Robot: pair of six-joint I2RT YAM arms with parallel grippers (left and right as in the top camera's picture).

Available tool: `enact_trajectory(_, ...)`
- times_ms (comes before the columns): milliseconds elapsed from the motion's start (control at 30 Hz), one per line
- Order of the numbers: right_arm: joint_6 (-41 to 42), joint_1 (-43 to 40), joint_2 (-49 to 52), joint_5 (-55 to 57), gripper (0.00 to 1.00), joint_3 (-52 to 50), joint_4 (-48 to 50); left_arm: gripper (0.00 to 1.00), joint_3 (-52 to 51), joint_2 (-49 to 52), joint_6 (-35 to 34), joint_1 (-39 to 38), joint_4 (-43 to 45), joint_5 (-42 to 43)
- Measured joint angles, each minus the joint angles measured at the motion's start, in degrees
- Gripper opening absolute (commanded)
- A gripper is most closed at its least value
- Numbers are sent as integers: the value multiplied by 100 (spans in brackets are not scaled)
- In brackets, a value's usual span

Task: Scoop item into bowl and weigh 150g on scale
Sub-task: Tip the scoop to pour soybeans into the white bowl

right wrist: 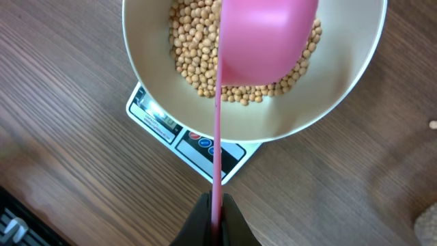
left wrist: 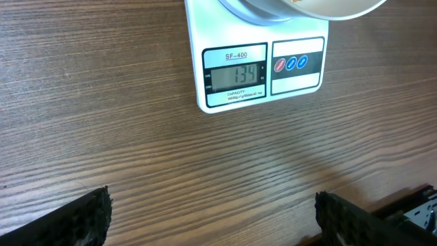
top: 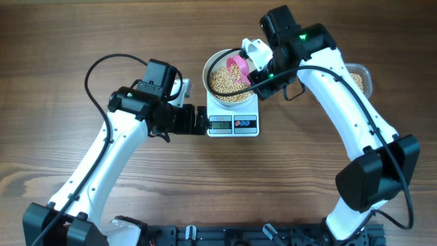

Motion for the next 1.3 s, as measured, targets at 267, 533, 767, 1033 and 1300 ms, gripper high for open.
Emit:
enact_trajectory(267,-92,0,0,24,4,0,2,100,0,0,0,0,0,0)
enact_trajectory(533,-238,0,0,164,4,0,7,100,0,0,2,0,0,0)
enact_trajectory(767,-387,0,0,282,4,0,52,100,0,0,0,0,0,0)
enact_trajectory(1033,-391,0,0,302,4,0,66,100,0,0,0,0,0,0)
enact_trajectory(1300,-566,0,0,323,4,0,177,100,0,0,0,0,0,0)
